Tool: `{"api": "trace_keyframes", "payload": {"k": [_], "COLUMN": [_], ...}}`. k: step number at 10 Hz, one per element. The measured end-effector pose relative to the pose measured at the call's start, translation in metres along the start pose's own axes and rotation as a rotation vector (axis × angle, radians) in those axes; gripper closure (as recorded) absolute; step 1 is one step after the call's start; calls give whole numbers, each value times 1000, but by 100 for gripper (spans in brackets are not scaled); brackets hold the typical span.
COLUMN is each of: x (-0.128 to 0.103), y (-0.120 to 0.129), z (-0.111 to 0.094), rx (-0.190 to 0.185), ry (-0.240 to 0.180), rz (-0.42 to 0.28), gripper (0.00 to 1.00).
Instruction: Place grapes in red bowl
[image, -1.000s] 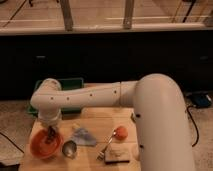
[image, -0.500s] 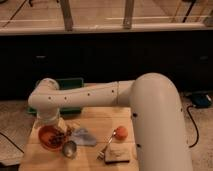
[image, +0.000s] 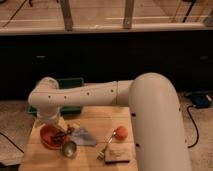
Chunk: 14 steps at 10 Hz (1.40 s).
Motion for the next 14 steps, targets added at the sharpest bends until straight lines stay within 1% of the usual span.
{"api": "trace_keyframes", "payload": {"k": [5, 14], "x": [1, 1], "y": [2, 3], "z": [-3, -2], "rx": [34, 36], "ry": [5, 4], "rz": [-18, -18], "gripper": [20, 20]}}
